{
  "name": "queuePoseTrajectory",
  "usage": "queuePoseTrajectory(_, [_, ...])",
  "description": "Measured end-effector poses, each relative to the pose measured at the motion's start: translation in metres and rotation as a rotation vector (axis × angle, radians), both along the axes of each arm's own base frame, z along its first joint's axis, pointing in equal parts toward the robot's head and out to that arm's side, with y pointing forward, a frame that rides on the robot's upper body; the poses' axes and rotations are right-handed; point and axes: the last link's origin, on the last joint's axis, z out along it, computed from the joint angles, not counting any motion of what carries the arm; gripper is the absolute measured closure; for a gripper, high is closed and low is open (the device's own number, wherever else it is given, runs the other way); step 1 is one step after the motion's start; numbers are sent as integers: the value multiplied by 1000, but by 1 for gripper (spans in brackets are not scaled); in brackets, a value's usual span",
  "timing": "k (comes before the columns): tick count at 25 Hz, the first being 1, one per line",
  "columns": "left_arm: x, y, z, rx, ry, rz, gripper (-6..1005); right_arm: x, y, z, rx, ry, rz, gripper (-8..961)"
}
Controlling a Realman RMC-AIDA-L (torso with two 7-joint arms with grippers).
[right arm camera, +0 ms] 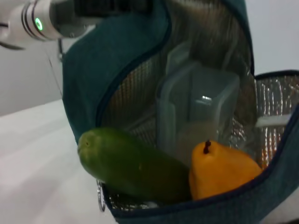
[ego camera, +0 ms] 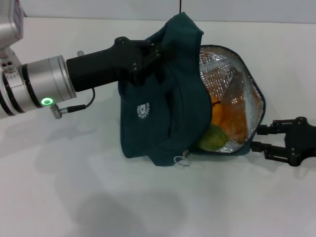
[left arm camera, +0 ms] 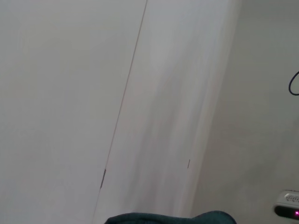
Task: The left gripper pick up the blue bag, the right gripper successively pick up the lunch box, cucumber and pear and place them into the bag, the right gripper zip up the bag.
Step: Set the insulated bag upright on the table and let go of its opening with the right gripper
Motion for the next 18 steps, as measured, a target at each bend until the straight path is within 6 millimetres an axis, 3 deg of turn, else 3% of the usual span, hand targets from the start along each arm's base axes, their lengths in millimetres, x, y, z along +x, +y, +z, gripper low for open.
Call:
queuePoseTrajectory(8, [-2, -1, 0, -1, -1, 4, 961, -8, 5, -19, -34, -66, 29, 498])
queuePoseTrajectory(18, [1, -3, 1, -17, -17, -1, 960, 10, -2, 9, 52, -2, -23, 499])
